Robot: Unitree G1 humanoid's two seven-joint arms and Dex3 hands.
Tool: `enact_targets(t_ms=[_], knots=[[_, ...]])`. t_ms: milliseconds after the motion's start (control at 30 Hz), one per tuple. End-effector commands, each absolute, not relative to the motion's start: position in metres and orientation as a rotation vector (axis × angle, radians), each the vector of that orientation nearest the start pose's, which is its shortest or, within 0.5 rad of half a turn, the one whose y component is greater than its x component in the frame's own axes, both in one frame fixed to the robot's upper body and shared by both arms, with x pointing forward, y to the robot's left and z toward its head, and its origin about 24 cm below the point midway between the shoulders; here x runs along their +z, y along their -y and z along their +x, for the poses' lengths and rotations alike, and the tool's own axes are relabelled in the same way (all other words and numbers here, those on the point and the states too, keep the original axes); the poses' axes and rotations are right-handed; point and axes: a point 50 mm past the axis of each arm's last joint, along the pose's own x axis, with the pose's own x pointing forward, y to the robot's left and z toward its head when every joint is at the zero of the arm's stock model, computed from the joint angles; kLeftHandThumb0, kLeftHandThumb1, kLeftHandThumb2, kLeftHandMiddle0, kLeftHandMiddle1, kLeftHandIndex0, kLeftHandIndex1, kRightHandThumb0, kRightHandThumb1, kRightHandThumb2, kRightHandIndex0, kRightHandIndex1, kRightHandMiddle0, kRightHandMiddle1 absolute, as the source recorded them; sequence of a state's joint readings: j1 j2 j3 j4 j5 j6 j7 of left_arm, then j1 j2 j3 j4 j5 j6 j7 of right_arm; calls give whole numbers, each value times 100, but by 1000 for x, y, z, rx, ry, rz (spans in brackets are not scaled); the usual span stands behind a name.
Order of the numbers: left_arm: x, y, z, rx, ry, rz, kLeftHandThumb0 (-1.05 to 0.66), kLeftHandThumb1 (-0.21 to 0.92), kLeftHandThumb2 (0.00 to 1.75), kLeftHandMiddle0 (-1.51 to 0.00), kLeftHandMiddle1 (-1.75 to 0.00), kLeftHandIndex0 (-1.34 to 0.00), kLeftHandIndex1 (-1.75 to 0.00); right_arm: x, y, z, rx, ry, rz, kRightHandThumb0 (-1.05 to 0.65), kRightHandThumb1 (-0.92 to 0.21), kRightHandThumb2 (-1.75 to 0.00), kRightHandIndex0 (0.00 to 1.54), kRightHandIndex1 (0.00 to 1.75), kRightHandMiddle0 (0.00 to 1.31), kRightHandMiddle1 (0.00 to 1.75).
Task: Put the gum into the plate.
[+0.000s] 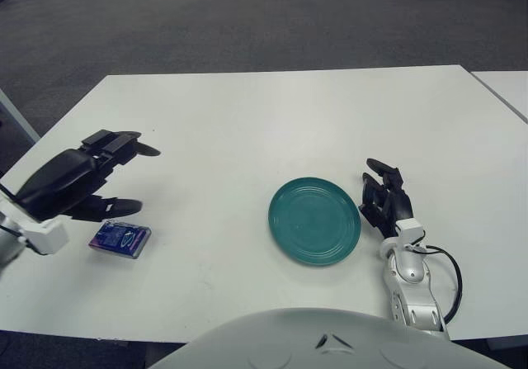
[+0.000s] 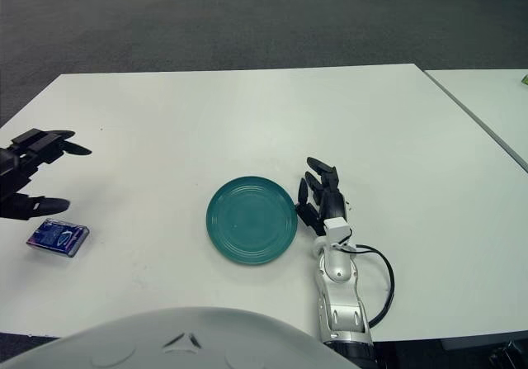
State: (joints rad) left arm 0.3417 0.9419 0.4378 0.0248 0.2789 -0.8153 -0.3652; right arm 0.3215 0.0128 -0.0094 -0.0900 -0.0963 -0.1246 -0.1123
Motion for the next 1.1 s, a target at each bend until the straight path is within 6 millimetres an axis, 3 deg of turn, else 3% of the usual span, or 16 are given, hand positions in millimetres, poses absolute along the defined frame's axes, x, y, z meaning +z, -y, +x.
enact_targets(t_ms=[0,100,333,500,733,1067], knots=[[146,-319,176,-551,167,1436,-105,92,40,-11,-25,0,-94,-11,176,175,-201,-216,-100,-82,-92,-86,32,22,0,81],[145,-320,175,-575,124,1447,-105,92,39,-11,-19,0,-86,-10,178,175,-203,-215,-101,-83,-92,-85,32,22,0,82],[121,-326,167,-705,-94,1514,-105,92,33,-7,-10,0,-63,-10,181,175,-205,-215,-106,-83,-92,-85,32,22,0,82],[111,-330,168,-753,-185,1600,-105,92,32,-5,-7,0,-58,-10,183,175,-204,-215,-112,-83,-92,-85,33,22,0,81],[100,-338,165,-809,-304,1698,-102,92,25,-7,-5,0,-66,-11,185,175,-205,-208,-121,-83,-92,-84,36,24,0,83],[86,-334,167,-954,-386,1737,-104,92,25,-11,-5,0,-86,-10,188,174,-213,-210,-121,-83,-92,-85,36,25,0,84]])
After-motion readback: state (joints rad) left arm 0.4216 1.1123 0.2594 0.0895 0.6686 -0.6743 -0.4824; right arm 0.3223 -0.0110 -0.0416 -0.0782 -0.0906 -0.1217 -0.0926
